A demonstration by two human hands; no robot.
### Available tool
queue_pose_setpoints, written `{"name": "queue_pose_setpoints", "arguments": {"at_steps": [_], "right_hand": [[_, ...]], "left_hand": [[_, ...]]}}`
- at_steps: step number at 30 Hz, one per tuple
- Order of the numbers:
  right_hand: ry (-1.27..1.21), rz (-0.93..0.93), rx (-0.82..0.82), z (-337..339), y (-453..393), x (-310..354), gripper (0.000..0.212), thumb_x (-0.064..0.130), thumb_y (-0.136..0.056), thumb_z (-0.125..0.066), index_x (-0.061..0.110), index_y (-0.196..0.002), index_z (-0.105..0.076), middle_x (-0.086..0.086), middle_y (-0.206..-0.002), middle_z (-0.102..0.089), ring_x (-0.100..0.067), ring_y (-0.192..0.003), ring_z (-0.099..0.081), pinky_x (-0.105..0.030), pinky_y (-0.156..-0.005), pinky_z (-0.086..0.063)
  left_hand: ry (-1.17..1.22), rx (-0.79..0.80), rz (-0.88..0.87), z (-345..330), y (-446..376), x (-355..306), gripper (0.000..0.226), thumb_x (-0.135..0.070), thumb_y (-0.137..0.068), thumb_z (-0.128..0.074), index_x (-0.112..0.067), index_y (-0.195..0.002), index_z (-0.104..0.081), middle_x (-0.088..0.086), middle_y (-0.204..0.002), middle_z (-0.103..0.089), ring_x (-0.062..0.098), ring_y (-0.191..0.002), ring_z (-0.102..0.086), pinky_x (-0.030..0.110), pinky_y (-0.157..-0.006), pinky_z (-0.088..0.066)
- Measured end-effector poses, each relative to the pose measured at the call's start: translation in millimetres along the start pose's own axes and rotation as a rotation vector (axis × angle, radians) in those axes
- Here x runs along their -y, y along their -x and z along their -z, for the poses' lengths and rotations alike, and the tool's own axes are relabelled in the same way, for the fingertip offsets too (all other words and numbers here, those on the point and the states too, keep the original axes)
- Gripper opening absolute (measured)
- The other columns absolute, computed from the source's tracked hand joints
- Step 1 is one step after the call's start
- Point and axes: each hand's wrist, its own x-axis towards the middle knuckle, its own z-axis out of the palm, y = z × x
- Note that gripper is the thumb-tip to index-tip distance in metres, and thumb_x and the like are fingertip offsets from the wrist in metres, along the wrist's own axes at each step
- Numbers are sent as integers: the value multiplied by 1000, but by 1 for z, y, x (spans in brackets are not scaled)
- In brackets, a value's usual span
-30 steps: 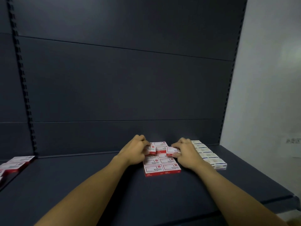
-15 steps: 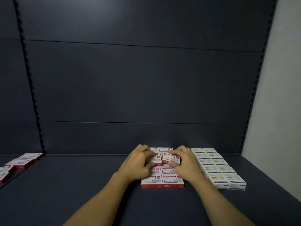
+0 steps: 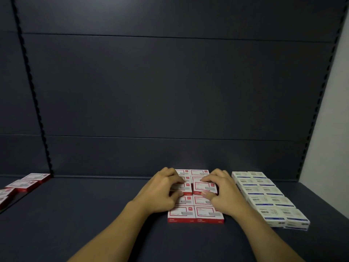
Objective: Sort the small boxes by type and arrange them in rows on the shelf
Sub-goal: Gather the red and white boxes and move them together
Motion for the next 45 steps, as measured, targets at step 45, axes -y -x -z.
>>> {"name": "queue_pose_setpoints", "arguments": {"at_steps": [45], "right_hand": [[-107,46,-46,-5,1,4,40,32,-79,-78,32,-117,-64,23,-106,-48,1,-109,-43,-25,-100,-42]], "left_hand": [[133,-25,164,-1,7,6,44,-49,-88,-63,-34,-129,-62,-24,-118,-47,-2,-116,-43,21,-99,-41]]}}
